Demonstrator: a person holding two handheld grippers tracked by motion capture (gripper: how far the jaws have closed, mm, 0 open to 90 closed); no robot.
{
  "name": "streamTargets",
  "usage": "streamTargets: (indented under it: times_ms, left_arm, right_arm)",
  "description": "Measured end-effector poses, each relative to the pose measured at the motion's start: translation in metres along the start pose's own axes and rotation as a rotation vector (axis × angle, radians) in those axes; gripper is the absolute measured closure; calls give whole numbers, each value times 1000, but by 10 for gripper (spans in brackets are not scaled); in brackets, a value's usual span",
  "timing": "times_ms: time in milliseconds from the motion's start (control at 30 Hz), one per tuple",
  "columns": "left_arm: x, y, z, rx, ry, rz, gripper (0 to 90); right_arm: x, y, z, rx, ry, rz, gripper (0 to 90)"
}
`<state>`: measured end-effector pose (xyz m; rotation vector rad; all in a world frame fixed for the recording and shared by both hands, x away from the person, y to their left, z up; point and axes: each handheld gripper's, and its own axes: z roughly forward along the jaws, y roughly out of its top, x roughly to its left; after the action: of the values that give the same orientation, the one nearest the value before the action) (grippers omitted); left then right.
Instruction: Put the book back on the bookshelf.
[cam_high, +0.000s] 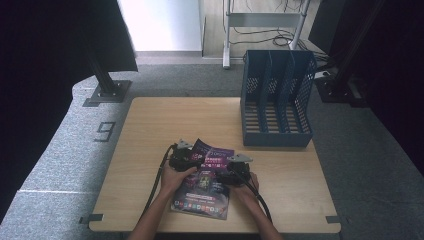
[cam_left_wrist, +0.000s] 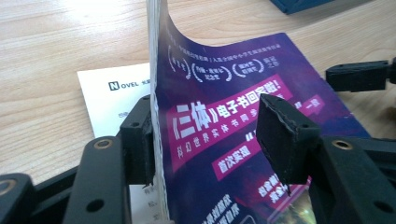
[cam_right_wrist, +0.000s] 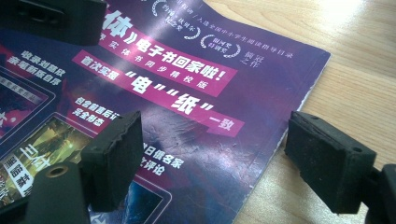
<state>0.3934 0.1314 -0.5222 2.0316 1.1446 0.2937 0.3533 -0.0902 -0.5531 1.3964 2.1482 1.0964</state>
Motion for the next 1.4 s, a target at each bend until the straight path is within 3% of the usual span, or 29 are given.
streamTargets:
  times_ms: [167, 433, 667, 900, 1100, 1400]
  left_arm:
    - [3, 1, 3, -20, 19, -21, 484]
    - [5, 2, 4, -32, 18, -19, 553]
    - [8, 1, 7, -26, 48, -19, 635]
    - [9, 1, 7, -15, 32, -25, 651]
    - [8, 1, 6, -1, 58, -3, 725]
    - [2, 6, 2, -25, 50, 38, 834]
  right_arm:
    - [0, 0, 0, 0, -1, 0, 188]
    - [0, 0, 0, -1, -5, 3, 187]
    - [0, 0, 0, -1, -7, 5, 186]
    - [0, 0, 0, -1, -8, 5, 186]
    - [0, 0, 0, -1, -8, 5, 187]
    - [0, 0, 0, -1, -7, 5, 186]
